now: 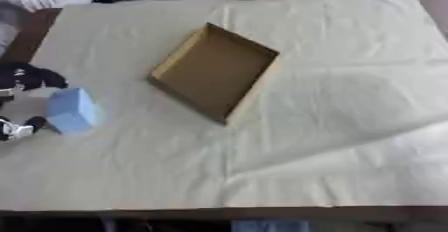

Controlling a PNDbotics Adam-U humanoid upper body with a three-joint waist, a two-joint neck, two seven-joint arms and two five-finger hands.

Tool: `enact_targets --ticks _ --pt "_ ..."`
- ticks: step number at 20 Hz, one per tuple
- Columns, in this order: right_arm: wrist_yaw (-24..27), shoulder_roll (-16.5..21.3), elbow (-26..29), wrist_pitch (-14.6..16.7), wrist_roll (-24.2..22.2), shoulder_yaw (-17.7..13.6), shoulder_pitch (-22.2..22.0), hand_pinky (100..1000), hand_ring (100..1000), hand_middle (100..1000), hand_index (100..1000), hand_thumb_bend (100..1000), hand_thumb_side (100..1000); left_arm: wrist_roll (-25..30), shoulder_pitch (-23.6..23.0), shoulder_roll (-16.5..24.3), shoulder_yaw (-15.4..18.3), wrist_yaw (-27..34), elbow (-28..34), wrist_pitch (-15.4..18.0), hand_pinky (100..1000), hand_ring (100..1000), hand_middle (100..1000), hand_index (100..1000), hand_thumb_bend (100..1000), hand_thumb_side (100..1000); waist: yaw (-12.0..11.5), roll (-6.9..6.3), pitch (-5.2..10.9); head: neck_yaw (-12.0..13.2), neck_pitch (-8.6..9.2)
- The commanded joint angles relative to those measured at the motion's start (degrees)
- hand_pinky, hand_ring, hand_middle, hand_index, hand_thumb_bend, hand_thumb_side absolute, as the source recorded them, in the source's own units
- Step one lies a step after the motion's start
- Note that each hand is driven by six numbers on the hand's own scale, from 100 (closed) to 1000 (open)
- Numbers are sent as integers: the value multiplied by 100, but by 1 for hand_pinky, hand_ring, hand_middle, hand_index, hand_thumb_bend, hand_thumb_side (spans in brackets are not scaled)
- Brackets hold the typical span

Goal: Pick up objects on the table and place them in the box.

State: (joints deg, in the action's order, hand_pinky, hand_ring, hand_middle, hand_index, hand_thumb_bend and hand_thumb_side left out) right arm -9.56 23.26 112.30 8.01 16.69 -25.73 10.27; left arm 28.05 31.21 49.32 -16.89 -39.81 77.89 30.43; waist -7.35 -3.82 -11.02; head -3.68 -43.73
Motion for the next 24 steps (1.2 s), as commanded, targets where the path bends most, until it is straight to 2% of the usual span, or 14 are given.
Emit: enact_targets --ticks 1,7,8,9,10,11,12,16,18,22,23,24 --pt "-10 93 95 -13 7 -43 47 675 721 591 791 100 555 192 50 153 16 215 19 5 970 934 928 984 100 297 8 1 61 18 -20" --pt "-13 101 95 -15 15 -50 40 675 721 590 791 100 556 441 67 194 68 561 129 -41 986 943 936 991 100 304 8 -14 75 15 -36" --pt "-13 98 99 -17 14 -48 40 675 721 590 791 100 557 469 72 195 91 549 135 -39 989 946 938 993 100 396 7 -19 78 16 -37" --pt "-13 93 103 -20 13 -47 36 674 721 590 791 100 557 496 73 201 109 504 111 -50 992 949 939 994 100 670 8 -26 80 14 -38" --pt "-13 89 106 -24 12 -47 32 674 721 590 791 100 557 493 77 200 123 441 79 -69 993 950 939 994 100 708 9 -31 81 13 -39" --pt "-12 85 106 -30 11 -49 29 674 721 589 791 100 557 456 82 189 149 366 36 -103 993 950 939 998 100 827 10 -33 79 11 -39" --pt "-9 82 104 -35 10 -51 28 674 721 589 791 100 557 382 86 172 181 267 -9 -151 993 951 939 999 100 855 14 -34 77 11 -39" --pt "-1 78 100 -36 7 -57 30 674 722 589 791 100 556 35 94 101 212 -110 -182 -334 993 950 937 999 100 848 43 -28 62 45 -37" --pt "8 76 96 -30 1 -56 37 674 722 589 792 100 556 -55 112 65 161 -200 -238 -345 991 949 936 998 100 807 57 -23 55 63 -33" --pt "31 71 84 -16 -18 -50 44 675 723 589 792 100 556 -6 150 21 66 -273 -306 -217 995 952 941 1000 100 617 72 -18 49 85 -31" --pt "36 68 83 -13 -20 -52 45 675 723 589 792 100 557 42 157 15 47 -275 -318 -160 995 952 941 1000 120 505 75 -19 48 92 -35" --pt "40 65 82 -13 -22 -55 45 675 723 589 792 100 556 87 164 8 38 -272 -328 -110 995 951 941 1000 122 491 76 -20 46 100 -37"
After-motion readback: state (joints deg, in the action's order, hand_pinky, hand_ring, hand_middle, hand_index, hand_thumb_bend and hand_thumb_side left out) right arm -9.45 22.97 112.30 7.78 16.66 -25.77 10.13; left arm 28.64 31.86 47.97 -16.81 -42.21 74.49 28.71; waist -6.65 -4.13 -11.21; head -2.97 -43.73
